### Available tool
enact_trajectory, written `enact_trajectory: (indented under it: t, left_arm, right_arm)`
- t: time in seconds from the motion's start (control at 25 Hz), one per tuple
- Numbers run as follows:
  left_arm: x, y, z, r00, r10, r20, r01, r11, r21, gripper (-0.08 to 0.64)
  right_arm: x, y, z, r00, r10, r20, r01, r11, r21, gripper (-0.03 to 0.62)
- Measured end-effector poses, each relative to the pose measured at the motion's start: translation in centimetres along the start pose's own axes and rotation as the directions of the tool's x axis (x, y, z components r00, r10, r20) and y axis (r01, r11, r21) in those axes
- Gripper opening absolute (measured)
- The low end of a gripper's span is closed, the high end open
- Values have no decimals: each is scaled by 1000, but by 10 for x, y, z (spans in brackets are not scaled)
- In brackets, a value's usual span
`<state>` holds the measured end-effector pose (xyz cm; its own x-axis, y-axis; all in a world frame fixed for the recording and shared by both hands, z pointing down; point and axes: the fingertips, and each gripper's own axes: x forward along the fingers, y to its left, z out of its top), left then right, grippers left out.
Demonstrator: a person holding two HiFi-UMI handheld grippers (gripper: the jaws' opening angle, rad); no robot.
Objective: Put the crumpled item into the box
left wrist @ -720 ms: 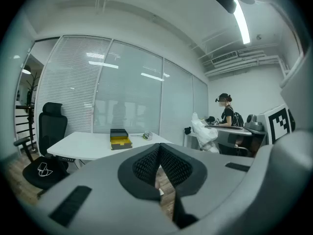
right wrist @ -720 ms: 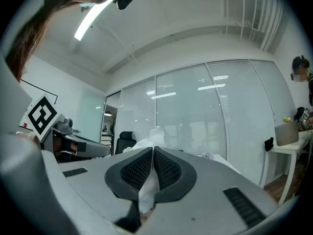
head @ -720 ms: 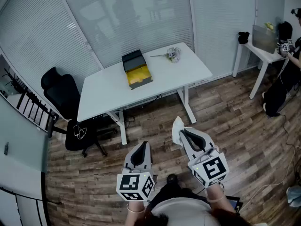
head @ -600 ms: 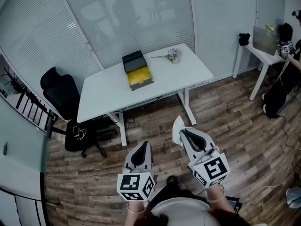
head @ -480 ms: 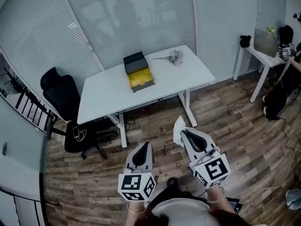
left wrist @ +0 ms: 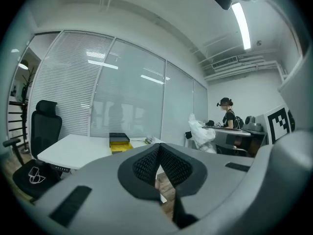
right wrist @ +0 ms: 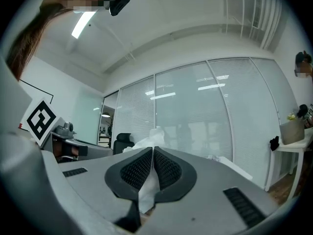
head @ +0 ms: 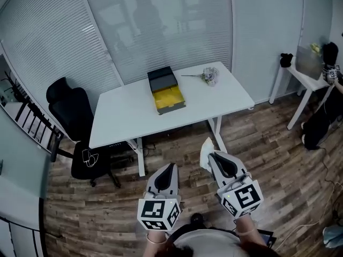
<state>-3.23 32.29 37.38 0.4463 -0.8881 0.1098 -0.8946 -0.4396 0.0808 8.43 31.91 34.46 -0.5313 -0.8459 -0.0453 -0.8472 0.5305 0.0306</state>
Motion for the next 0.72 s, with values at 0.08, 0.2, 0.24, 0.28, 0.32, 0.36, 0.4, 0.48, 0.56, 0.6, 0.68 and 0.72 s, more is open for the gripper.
enact_trajectory:
  t: [0.08, 0.2, 0.24, 0.28, 0.32, 0.36, 0.4, 0.48, 0.56, 0.6, 0.68, 0.72]
  left_arm:
    - [6, 10, 2, 1000, -4, 5, 4, 1000, -5, 15]
    - [13, 22, 6, 1000, -12, 14, 12, 1000, -8, 15]
    - [15, 26, 8, 1000, -14, 17, 14, 1000, -7, 15]
    - [16, 29, 9, 1000, -16, 20, 16, 1000, -7, 15]
    - [17, 33, 10, 1000, -18, 23, 18, 1000, -7, 15]
    - [18, 37, 11, 1000, -21, 24, 21, 1000, -8, 15]
    - [19, 41, 11, 999, -23, 24, 23, 1000, -9, 15]
    - [22, 49, 14, 999, -27, 25, 27, 1000, -10, 15]
    - [25, 55, 16, 999, -30, 27, 30, 999, -11, 15]
    - [27, 58, 16, 999, -31, 28, 32, 999, -12, 15]
    - [32, 61, 17, 999, -36, 28, 36, 999, -15, 15]
    - [35, 62, 17, 999, -39, 27, 39, 999, -17, 15]
  right_arm:
    - [15, 3, 3, 1000, 4, 5, -4, 1000, -6, 37]
    - [35, 7, 6, 1000, 9, 8, -8, 1000, -19, 37]
    - [40, 8, 7, 1000, 9, 8, -8, 1000, -22, 37]
    - [44, 9, 7, 1000, 7, 7, -7, 1000, -26, 37]
    - [48, 10, 7, 1000, 5, 5, -5, 1000, -29, 37]
    - [52, 10, 7, 1000, 1, 3, -1, 999, -33, 37]
    - [55, 11, 7, 1000, -3, 2, 3, 999, -37, 37]
    - [63, 13, 8, 1000, -11, -2, 10, 999, -42, 37]
    - [68, 13, 7, 1000, -16, -7, 15, 999, -44, 37]
    - [71, 12, 6, 1000, -18, -10, 17, 999, -43, 37]
    - [75, 11, 5, 1000, -22, -16, 21, 999, -41, 37]
    - [77, 11, 4, 1000, -23, -18, 22, 999, -41, 37]
